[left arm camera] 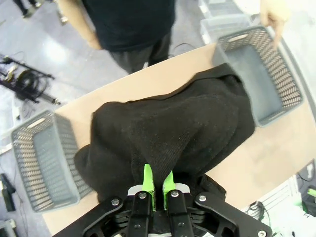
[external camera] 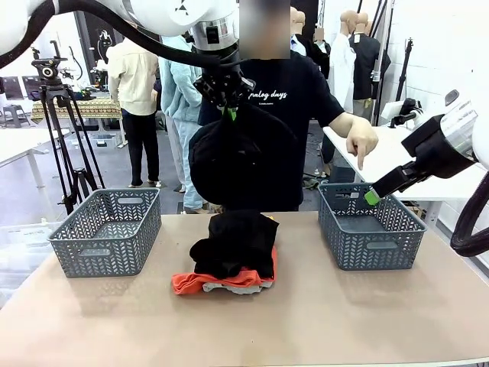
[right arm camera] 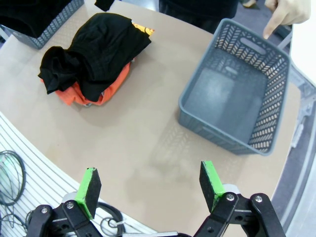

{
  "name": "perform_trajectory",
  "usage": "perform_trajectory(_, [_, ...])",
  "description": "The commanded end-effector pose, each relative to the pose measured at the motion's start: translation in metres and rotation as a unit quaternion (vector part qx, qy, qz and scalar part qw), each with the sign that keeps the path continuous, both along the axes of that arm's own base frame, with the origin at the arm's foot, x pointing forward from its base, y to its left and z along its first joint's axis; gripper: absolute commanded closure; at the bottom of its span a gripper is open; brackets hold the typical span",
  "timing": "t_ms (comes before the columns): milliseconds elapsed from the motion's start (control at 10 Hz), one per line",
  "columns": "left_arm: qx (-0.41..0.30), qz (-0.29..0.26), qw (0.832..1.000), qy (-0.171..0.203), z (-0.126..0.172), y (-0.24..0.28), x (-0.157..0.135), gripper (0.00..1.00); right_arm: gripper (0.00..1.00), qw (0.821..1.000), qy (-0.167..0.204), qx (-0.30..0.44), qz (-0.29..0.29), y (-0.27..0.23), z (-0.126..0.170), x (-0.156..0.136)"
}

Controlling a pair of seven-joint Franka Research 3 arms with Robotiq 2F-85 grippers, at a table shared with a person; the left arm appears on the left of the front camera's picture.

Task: Sort the tops and bottoms.
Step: Sort the clothes according to human instructions.

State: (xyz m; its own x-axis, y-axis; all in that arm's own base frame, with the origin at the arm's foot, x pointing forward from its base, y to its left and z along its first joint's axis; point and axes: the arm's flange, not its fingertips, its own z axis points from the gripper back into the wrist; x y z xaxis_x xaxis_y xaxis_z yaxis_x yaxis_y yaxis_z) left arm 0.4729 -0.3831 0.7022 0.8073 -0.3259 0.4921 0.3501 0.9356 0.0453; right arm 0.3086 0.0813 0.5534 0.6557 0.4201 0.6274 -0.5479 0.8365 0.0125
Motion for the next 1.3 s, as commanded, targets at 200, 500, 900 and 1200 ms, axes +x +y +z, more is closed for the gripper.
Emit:
perform_trajectory(200, [-0.082, -0.104, 0.991, -0.003, 0.015, -0.068, 0.026, 1.00, 0.00, 1.000, 0.000, 0.013, 0.003, 0.001, -0.001, 0.002])
perform_trajectory(500, [-0.082, -0.091, 0.992, -0.003, -0.006, -0.069, 0.015, 1.00, 0.00, 1.000, 0.000, 0.013, 0.003, 0.001, -0.001, 0.002])
perform_trajectory(900, [-0.086, -0.097, 0.992, 0.004, -0.011, -0.076, 0.018, 1.00, 0.00, 1.000, 0.000, 0.013, 0.003, 0.001, -0.001, 0.002])
perform_trajectory(1200, [-0.195, -0.183, 0.961, 0.075, -0.057, -0.117, 0.094, 1.00, 0.00, 1.000, 0.000, 0.013, 0.003, 0.001, -0.001, 0.002])
